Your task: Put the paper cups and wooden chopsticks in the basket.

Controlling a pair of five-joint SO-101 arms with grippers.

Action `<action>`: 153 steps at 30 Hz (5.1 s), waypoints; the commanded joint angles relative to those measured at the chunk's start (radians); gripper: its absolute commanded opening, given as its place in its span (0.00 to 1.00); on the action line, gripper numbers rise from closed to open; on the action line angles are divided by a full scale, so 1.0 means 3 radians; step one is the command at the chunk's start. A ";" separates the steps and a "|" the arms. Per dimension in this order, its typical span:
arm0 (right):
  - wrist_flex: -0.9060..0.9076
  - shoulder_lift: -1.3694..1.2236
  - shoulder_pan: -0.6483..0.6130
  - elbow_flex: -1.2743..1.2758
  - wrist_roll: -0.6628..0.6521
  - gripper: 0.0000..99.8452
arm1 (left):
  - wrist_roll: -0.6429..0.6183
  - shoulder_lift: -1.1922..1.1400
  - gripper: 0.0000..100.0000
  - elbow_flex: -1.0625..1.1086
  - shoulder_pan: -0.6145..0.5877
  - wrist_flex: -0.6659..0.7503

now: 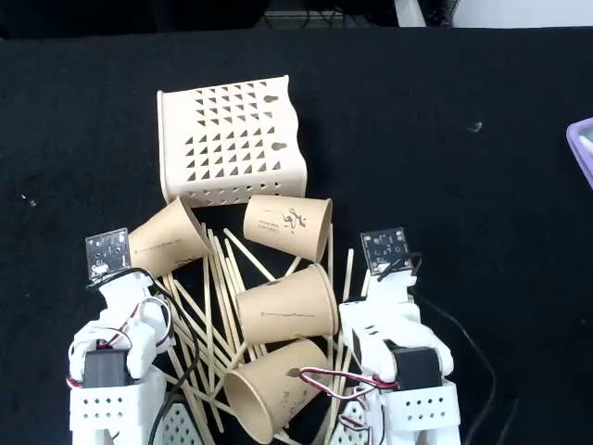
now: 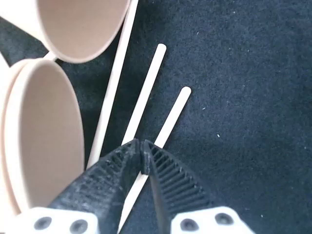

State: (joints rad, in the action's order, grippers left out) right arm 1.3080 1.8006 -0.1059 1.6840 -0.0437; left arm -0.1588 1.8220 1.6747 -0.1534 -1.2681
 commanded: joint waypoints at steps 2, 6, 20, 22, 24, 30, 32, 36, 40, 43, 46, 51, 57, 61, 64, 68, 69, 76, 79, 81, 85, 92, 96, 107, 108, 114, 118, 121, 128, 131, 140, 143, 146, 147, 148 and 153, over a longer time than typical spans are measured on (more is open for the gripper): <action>0.0000 0.0320 0.0066 0.0003 0.0026 0.01 | -0.0015 0.0000 0.03 0.0079 0.0013 -0.0010; 0.0000 0.0320 0.0066 0.0003 0.0026 0.01 | -0.0015 0.0000 0.03 0.0079 0.0013 -0.0010; 0.0000 0.0320 0.0066 0.0003 0.0026 0.01 | -0.0015 0.0000 0.03 0.0079 0.0013 -0.0010; 0.0000 0.0320 0.0066 0.0003 0.0026 0.01 | -0.0015 0.0000 0.03 0.0079 0.0013 -0.0010; 0.0000 0.0320 0.0066 0.0003 0.0026 0.01 | -0.0015 0.0000 0.03 0.0079 0.0013 -0.0010; 0.0000 0.0320 0.0066 0.0003 0.0026 0.01 | -0.0015 0.0000 0.03 0.0079 0.0013 -0.0010; 0.0000 0.0320 0.0066 0.0003 0.0026 0.01 | -0.0015 0.0000 0.03 0.0079 0.0013 -0.0010; 0.0000 0.0320 0.0066 0.0003 0.0026 0.01 | -0.0015 0.0000 0.03 0.0079 0.0013 -0.0010; 0.0000 0.0320 0.0066 0.0003 0.0026 0.01 | -0.0015 0.0000 0.03 0.0079 0.0013 -0.0010; 0.0000 0.0320 0.0066 0.0003 0.0026 0.01 | -0.0015 0.0000 0.03 0.0079 0.0013 -0.0010; 0.0000 0.0320 0.0051 0.0003 0.0026 0.01 | -0.0015 0.0000 0.03 0.0079 0.0018 -0.0010; 0.0000 0.0320 0.0051 0.0003 0.0061 0.01 | -0.0020 0.0000 0.03 0.0079 0.0038 -0.0010; 0.0000 0.0320 0.0051 0.0003 0.0051 0.01 | -0.0026 0.0000 0.03 0.0079 0.0038 -0.0010; 0.0000 0.0320 0.0051 0.0003 0.0061 0.01 | -0.0010 0.0000 0.03 0.0079 0.0023 -0.0010; -0.0077 0.0320 0.0072 0.0003 0.0031 0.01 | 0.0118 0.0000 0.03 0.0074 0.0008 0.0005; -0.0736 0.0320 0.0133 -0.0003 0.0031 0.01 | 0.0414 0.0015 0.03 0.0064 0.0043 0.0169; -0.0931 0.0320 0.0148 -0.0008 0.0031 0.01 | 0.0414 0.0005 0.03 0.0074 0.0049 0.0230; -0.2015 0.0315 0.0164 -0.0156 -0.0353 0.01 | 0.0322 -0.0005 0.03 0.0079 0.0647 0.0205; -0.2209 0.0315 0.0164 -0.0422 -0.0823 0.01 | 0.0327 0.0000 0.03 0.0079 0.0826 0.0143; -0.2199 0.0315 0.0164 -0.0708 -0.1008 0.01 | 0.0338 0.0000 0.03 0.0079 0.0831 0.0128; -0.1846 0.0315 0.0164 -0.1557 -0.1043 0.01 | 0.0343 0.0000 0.03 -0.0003 0.0473 0.0153; -0.1253 0.0202 0.0148 -0.3138 -0.1038 0.01 | 0.0946 0.0000 0.03 -0.0591 -0.0509 0.0153; -0.1084 -0.0136 0.0148 -0.3721 -0.1038 0.01 | 0.1846 0.0005 0.03 -0.0995 -0.1025 0.0174; -0.0997 -0.2048 0.0143 -0.3721 -0.0522 0.20 | 0.2307 -0.0005 0.05 -0.1644 -0.1772 0.0875; -0.1054 -0.2232 0.0143 -0.3603 -0.0506 0.21 | 0.2220 -0.0005 0.07 -0.1655 -0.1772 0.0931; -0.2112 -0.3143 0.0143 -0.2688 -0.0471 0.18 | 0.1453 -0.0015 0.25 -0.1614 -0.1767 0.1171; -0.2972 -0.3619 0.0164 -0.2217 -0.0107 0.16 | 0.1345 -0.0169 0.24 -0.1680 -0.1609 0.1233; -0.3253 -0.3931 0.0261 -0.2120 0.0113 0.16 | 0.1345 -0.0547 0.24 -0.1788 -0.1332 0.1330; -0.3294 -0.4386 0.0343 -0.2120 0.0225 0.16 | 0.1176 -0.2071 0.24 -0.2043 -0.0596 0.1913; -0.3391 -0.4493 0.0343 -0.2105 0.0215 0.16 | 0.0875 -0.2793 0.24 -0.2519 -0.0483 0.2030; -0.3473 -0.4652 0.0343 -0.2110 0.0199 0.16 | 0.0517 -0.4920 0.24 -0.3956 -0.0161 0.2000; -0.3478 -0.4652 0.0343 -0.2105 0.0199 0.16 | 0.0389 -0.5442 0.24 -0.4289 -0.0192 0.1995; -0.3478 -0.4652 0.0338 -0.2110 0.0199 0.16 | 0.0343 -0.5785 0.24 -0.4585 -0.0222 0.1790; -0.3478 -0.4652 0.0338 -0.2110 0.0199 0.16 | 0.0343 -0.5887 0.24 -0.4677 -0.0212 0.1703; -0.3478 -0.4652 0.0338 -0.2110 0.0199 0.16 | 0.0343 -0.5969 0.24 -0.4759 -0.0212 0.1626; -0.3478 -0.4652 0.0338 -0.2105 0.0199 0.16 | 0.0363 -0.6260 0.24 -0.5025 -0.0340 0.1442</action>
State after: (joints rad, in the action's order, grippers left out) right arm 0.2892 0.4043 -0.0215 1.0610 0.0130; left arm -0.0468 -0.0084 0.2524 -0.2179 -0.8032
